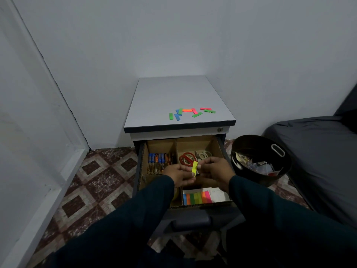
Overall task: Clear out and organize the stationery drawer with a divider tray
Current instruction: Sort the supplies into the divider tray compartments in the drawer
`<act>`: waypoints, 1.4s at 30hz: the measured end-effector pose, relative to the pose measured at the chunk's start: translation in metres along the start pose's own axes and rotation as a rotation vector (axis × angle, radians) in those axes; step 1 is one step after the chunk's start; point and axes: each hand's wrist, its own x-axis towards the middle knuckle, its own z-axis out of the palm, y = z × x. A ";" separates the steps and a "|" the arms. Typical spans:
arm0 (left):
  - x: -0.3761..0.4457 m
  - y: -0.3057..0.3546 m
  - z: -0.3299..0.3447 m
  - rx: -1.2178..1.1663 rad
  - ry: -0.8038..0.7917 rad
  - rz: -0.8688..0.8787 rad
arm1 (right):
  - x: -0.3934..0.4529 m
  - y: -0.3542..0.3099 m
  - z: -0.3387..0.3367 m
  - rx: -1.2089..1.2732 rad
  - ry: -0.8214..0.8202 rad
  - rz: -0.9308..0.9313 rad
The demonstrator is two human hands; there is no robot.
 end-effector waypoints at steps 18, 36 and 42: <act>0.009 -0.007 0.001 0.292 0.055 0.154 | 0.005 0.010 -0.014 -0.061 0.056 0.090; 0.025 -0.058 -0.052 1.134 0.255 0.591 | 0.034 0.067 -0.034 -0.883 0.204 0.162; 0.028 -0.068 -0.055 1.156 0.229 0.560 | 0.037 0.071 -0.036 -0.884 0.166 0.196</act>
